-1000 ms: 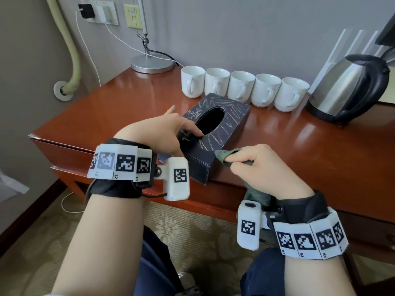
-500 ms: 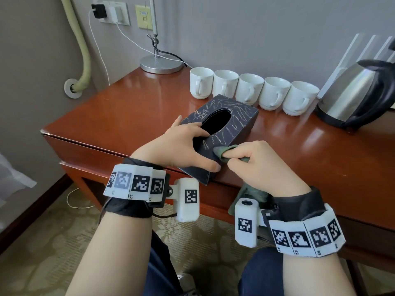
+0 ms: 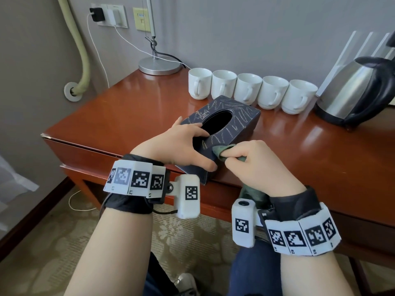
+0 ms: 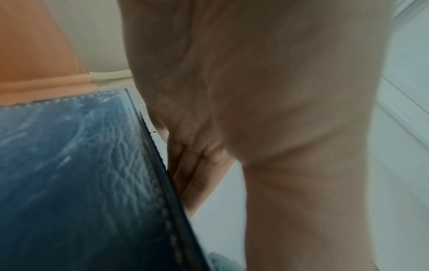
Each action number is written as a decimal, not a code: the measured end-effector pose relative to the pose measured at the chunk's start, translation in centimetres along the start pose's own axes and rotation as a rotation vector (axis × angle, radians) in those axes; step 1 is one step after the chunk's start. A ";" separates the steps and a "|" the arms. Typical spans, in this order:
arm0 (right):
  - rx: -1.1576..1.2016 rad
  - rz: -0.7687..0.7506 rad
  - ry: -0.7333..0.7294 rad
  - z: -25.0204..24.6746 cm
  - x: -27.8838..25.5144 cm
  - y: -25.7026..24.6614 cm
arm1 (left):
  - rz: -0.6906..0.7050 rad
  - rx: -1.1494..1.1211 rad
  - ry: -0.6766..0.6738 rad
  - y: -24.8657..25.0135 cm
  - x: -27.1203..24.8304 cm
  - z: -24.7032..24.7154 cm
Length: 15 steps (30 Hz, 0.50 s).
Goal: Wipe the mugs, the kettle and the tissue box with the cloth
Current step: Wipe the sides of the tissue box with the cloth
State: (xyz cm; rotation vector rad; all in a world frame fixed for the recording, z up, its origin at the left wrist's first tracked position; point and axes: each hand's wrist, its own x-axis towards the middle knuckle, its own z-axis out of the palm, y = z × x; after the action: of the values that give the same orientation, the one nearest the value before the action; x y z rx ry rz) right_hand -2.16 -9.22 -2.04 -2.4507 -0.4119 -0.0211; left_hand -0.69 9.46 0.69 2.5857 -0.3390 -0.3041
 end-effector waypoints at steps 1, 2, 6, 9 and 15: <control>0.003 0.005 -0.003 0.0 0.1 0.0 | 0.005 -0.005 0.002 0.0 0.0 0.0; -0.002 0.021 0.004 0.0 0.3 0.0 | 0.007 -0.011 0.002 -0.1 -0.1 0.0; -0.046 0.102 0.067 -0.4 0.5 0.5 | 0.024 0.004 0.002 -0.5 0.1 0.1; -0.046 0.099 0.065 -0.2 0.5 0.2 | 0.071 0.015 0.041 -1.1 0.3 0.1; -0.041 0.065 0.044 0.8 1.2 -1.4 | 0.051 0.067 0.368 -4.5 -0.4 0.7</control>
State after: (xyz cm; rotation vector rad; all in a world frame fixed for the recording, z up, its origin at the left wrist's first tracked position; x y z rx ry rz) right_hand -1.54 -7.41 -1.68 -2.4983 -0.3150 -0.0563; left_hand -0.45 13.01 -2.11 2.6243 -0.2835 0.2044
